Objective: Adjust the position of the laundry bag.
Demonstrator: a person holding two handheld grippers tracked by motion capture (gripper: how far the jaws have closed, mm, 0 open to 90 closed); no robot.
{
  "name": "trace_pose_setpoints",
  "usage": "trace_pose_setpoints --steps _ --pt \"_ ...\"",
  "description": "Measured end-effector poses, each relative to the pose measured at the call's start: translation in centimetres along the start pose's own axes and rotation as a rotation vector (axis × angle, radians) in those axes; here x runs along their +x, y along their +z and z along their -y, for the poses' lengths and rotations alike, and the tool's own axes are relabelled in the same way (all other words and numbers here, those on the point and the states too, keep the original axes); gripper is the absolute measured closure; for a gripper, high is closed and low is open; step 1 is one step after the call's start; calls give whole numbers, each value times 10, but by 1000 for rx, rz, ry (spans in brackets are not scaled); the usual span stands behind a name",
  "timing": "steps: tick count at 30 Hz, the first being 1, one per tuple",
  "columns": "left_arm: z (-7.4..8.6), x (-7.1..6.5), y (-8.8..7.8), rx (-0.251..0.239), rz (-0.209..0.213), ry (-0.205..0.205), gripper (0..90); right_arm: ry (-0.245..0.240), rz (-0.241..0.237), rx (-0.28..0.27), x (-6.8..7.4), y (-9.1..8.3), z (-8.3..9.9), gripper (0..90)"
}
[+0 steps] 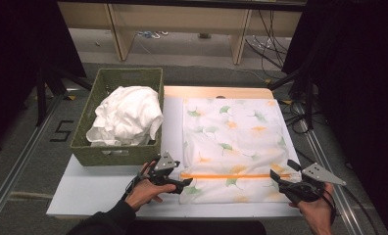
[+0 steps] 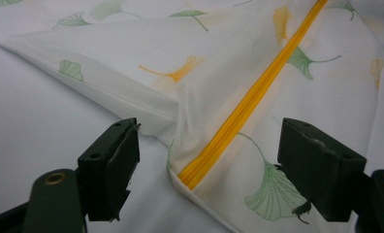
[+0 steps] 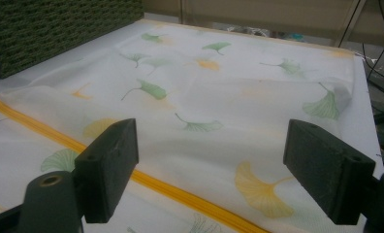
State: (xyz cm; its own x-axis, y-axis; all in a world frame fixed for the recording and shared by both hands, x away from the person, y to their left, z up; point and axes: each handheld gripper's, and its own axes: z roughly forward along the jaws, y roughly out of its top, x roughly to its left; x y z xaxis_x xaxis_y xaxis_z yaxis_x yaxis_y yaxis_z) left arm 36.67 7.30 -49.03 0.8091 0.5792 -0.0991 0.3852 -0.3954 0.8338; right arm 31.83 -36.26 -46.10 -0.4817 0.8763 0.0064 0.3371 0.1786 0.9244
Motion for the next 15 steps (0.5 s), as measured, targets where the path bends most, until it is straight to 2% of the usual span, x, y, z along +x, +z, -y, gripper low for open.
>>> trace_pose_setpoints --steps 1,2,3,4,5,6,7,8,9,11,12,13,15 --pt "1 2 3 23 5 16 243 -1 -10 17 1 0 -1 221" --pt "1 3 5 45 3 29 253 30 -22 24 4 0 -2 222" --pt "1 3 5 45 3 29 265 30 -22 24 4 0 -2 222" --pt "3 4 10 67 1 13 282 0 2 24 4 1 -2 237" --pt "3 7 11 77 -2 45 297 0 3 27 4 2 -1 242" --pt "3 6 11 76 -6 21 323 -32 1 27 2 3 -1 242" --pt "3 7 11 78 -10 32 373 -25 3 32 2 3 -1 243" --pt "2 9 11 87 -18 61 437 -27 4 33 1 3 -1 244" --pt "2 7 12 96 -4 34 484 -24 14 32 0 2 -1 248" --pt "3 6 13 91 -6 40 585 -20 12 30 -1 2 0 248" --pt "2 4 16 102 5 50 620 24 0 34 -4 0 0 249" --pt "2 4 16 102 5 50 680 10 27 34 -7 -1 0 252" --pt "-2 2 17 115 15 51 774 5 39 32 -12 -1 1 270"
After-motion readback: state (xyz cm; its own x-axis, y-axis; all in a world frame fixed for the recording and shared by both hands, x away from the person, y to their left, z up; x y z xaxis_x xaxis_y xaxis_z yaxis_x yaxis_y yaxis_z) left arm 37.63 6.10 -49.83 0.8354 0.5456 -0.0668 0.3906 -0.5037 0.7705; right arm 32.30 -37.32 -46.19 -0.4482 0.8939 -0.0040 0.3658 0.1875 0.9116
